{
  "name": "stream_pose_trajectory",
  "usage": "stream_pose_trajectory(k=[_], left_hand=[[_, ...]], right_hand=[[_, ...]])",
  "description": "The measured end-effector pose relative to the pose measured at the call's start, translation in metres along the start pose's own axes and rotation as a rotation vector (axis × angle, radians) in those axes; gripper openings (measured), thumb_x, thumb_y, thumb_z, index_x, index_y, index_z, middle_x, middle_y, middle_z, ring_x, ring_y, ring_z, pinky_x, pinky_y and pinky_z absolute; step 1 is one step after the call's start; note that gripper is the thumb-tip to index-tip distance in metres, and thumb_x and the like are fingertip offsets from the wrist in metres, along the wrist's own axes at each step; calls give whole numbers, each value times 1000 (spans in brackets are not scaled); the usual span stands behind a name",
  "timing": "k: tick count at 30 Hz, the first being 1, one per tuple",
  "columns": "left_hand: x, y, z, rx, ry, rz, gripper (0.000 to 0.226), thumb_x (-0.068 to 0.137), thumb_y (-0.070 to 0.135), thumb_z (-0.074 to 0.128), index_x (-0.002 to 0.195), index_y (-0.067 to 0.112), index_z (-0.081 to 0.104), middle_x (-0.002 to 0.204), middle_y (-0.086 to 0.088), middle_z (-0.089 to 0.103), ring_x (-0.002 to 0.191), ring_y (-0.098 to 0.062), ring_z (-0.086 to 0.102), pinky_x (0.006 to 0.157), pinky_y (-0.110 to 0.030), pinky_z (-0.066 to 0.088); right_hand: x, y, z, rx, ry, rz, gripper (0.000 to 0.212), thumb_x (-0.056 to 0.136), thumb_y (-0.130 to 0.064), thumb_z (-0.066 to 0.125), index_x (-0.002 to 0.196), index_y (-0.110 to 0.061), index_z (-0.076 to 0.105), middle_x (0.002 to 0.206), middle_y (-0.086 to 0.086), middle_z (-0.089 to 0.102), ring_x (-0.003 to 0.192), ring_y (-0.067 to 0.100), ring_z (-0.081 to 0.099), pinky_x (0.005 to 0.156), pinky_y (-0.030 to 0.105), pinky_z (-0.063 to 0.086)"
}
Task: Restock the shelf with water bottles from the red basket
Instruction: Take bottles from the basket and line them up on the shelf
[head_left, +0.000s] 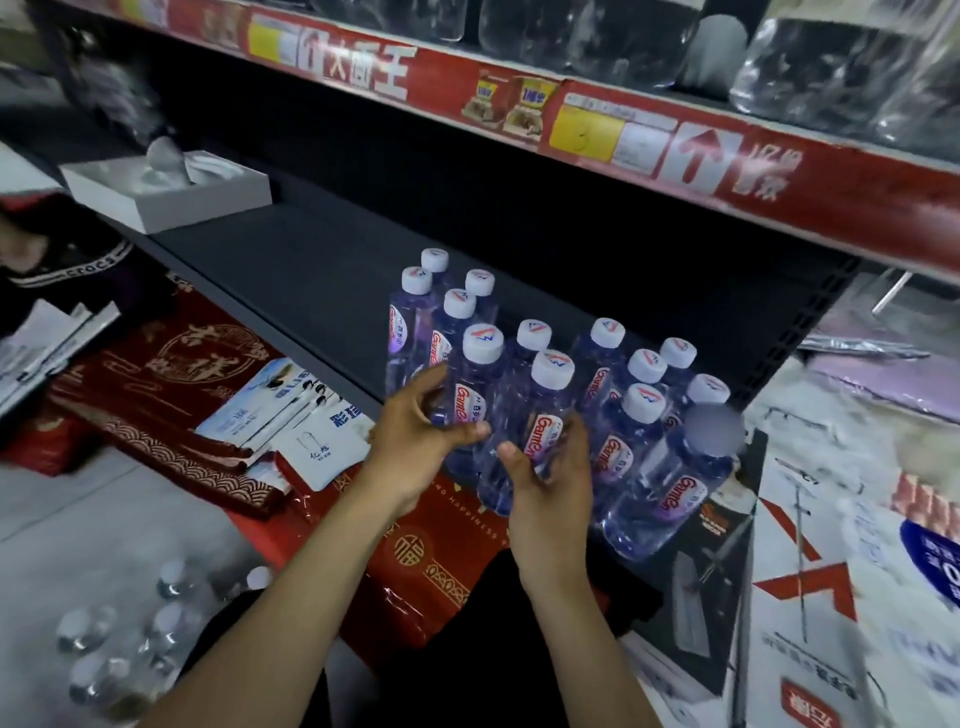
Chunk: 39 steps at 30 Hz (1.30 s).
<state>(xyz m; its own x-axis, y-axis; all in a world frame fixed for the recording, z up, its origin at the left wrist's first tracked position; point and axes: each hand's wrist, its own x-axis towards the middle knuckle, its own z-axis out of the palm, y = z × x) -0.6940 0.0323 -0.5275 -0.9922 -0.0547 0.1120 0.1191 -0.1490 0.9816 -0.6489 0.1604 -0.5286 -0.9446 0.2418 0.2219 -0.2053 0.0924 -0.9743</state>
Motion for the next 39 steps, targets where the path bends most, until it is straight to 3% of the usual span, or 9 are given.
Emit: stream_pose_trajectory(k=[6,10,15,21,26,29,32,36,39], left_hand=[[9,-12,10,26,34,-12,72,72,-9,77,120,37,52,109,23,63,93,15,62,74,-8,51],[11,-20,14,58,62,7,76,75,-6,77,129,38,47,115,29,52,94,27,52,76,-2,46],[18,-26,17,195,59,40,74,80,7,76,136,39,40,135,15,48,126,-1,46,109,-31,43],[18,-30,19,347,52,131,72,80,5,76,140,28,42,129,15,51,113,17,49,98,-6,41],[17,-34,16,541,85,139,85,80,11,77,149,30,33,141,3,31,134,-10,35,112,-21,31],[18,-38,15,586,62,129,89,79,9,78,149,35,28,147,2,33,137,-11,36,110,-20,30],[21,-41,17,609,89,125,84,78,13,79,144,32,31,141,1,44,131,-13,46,109,-38,43],[27,-41,20,630,116,105,78,79,14,78,142,26,35,140,-2,47,130,-16,47,109,-38,43],[28,-42,22,659,119,130,76,79,16,78,141,26,35,142,-1,47,131,-17,47,109,-39,43]], right_hand=[[16,16,6,-44,61,5,63,91,-2,63,142,-28,37,120,-41,48,108,-28,46,85,-5,36],[24,26,9,-114,78,38,67,94,-7,61,150,-23,29,142,-10,50,126,-5,47,105,15,39],[32,20,12,-153,44,92,75,97,-12,57,155,-25,12,137,-21,39,121,-10,37,104,17,29],[34,21,11,-264,20,155,80,97,-20,58,155,-29,4,141,-16,40,128,2,39,112,28,30],[42,23,15,-351,31,257,84,96,-16,57,154,-28,-1,155,3,36,138,18,39,114,38,34],[45,18,14,-360,7,310,83,98,-9,51,155,-22,-8,147,2,42,116,13,47,97,26,37],[45,17,17,-405,16,337,78,99,-6,47,155,-20,-5,129,3,50,93,10,52,86,27,40],[51,20,22,-466,60,410,52,99,-13,46,145,-10,21,122,13,57,93,22,55,80,32,42],[54,18,25,-463,95,416,58,100,-14,45,149,-14,14,130,15,54,101,26,54,85,34,42]])
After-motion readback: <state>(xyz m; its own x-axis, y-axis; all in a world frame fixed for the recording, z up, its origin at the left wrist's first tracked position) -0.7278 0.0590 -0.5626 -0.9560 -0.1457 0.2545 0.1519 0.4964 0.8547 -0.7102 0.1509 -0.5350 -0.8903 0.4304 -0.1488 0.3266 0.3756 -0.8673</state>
